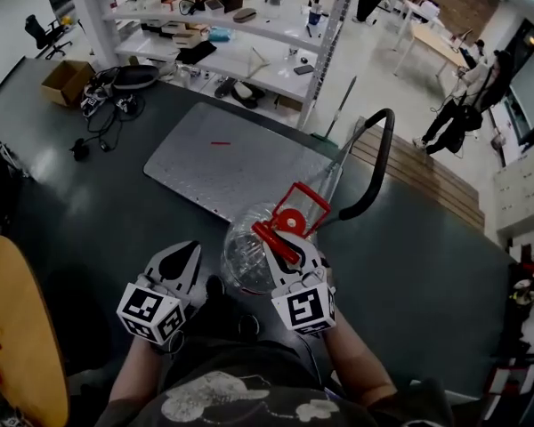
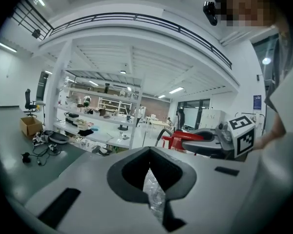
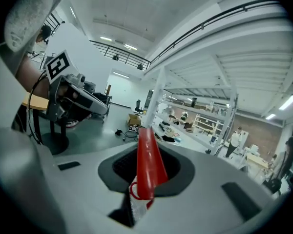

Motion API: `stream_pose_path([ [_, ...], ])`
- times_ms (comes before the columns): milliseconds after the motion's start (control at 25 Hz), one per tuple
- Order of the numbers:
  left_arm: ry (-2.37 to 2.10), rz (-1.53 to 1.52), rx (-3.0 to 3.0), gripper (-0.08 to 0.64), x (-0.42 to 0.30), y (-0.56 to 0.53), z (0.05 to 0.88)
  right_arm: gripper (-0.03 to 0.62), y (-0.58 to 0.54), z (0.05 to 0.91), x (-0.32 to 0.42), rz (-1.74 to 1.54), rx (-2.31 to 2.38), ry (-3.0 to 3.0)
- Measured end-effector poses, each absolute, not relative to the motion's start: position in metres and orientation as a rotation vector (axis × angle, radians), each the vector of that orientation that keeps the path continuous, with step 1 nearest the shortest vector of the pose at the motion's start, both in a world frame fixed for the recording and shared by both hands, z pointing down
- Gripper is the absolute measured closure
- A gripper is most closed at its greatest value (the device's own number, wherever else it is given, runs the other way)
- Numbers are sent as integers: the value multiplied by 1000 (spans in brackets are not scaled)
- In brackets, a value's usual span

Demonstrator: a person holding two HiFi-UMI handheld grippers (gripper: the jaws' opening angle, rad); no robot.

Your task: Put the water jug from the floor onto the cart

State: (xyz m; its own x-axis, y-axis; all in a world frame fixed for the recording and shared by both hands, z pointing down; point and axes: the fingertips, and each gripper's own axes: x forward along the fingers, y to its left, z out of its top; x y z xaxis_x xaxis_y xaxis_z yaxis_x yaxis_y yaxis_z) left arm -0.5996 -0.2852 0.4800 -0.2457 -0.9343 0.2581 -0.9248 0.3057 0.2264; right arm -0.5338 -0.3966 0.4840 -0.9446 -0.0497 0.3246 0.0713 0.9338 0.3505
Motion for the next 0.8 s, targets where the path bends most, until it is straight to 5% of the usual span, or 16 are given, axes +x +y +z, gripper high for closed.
stream_pose_path([
  [800,-1893,67,1869,552,-804,-430,553,552,-477,600,-682,-284,96,-2565],
])
